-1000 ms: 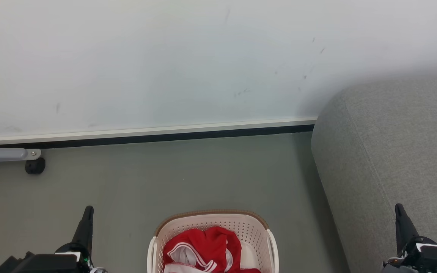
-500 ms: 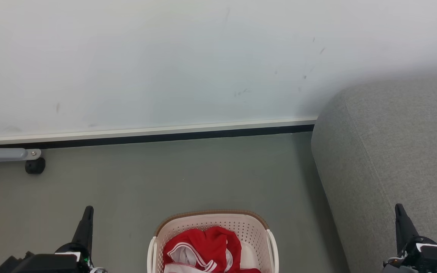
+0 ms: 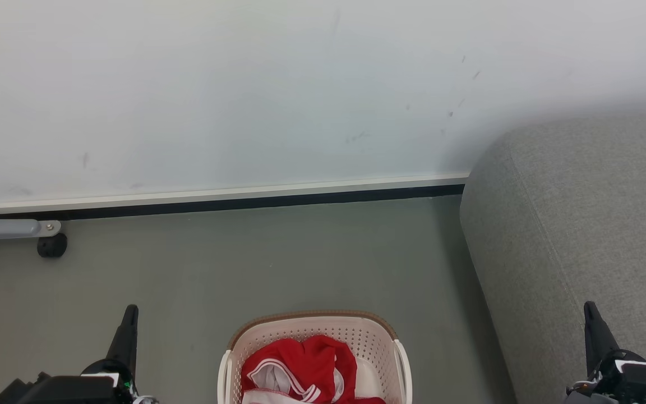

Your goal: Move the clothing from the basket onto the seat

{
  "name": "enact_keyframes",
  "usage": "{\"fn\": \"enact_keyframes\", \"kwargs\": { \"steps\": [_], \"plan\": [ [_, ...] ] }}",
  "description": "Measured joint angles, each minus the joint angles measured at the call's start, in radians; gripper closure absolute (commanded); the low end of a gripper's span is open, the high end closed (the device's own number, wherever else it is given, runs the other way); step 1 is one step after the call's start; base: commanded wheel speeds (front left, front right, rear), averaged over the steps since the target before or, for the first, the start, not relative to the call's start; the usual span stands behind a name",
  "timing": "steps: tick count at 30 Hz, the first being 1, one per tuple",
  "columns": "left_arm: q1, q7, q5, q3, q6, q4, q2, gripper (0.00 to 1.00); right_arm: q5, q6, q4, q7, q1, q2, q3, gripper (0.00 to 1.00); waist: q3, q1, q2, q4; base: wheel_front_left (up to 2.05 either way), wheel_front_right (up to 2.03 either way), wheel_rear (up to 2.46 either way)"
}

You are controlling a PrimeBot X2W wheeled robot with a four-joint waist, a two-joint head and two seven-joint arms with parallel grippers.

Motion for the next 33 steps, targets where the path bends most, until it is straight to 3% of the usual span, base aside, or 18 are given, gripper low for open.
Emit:
{"fn": "enact_keyframes", "kwargs": {
  "steps": [15,16,17,18,33],
  "plan": [
    [0.000,0.000,0.000,0.000,0.000,0.000,0.000,1.00,0.000,0.000,0.000,0.000,0.000,0.000,0.000,1.00,0.000,0.0000,0.0000,0.000,0.00,0.00,0.00],
    [0.002,0.000,0.000,0.000,0.000,0.003,-0.001,0.00,0.000,0.000,0.003,0.000,0.001,0.001,0.000,0.04,0.000,0.0001,0.0000,0.000,0.00,0.00,0.00],
    [0.006,0.000,0.000,-0.002,0.001,0.011,-0.002,1.00,0.000,-0.001,0.011,0.000,0.004,0.002,0.002,1.00,0.000,0.0000,0.0000,0.000,0.00,0.00,0.00],
    [0.013,0.000,0.000,-0.003,0.001,0.023,-0.005,0.00,0.000,-0.002,0.021,0.000,0.011,0.005,0.003,0.00,0.000,0.0000,0.0000,0.000,0.00,0.00,0.00],
    [0.048,-0.044,0.033,-0.043,0.003,0.024,-0.011,0.00,-0.010,-0.006,0.035,-0.045,0.043,0.016,0.050,0.00,-0.005,0.0000,0.0000,-0.001,0.00,0.00,0.00]
  ]
}}
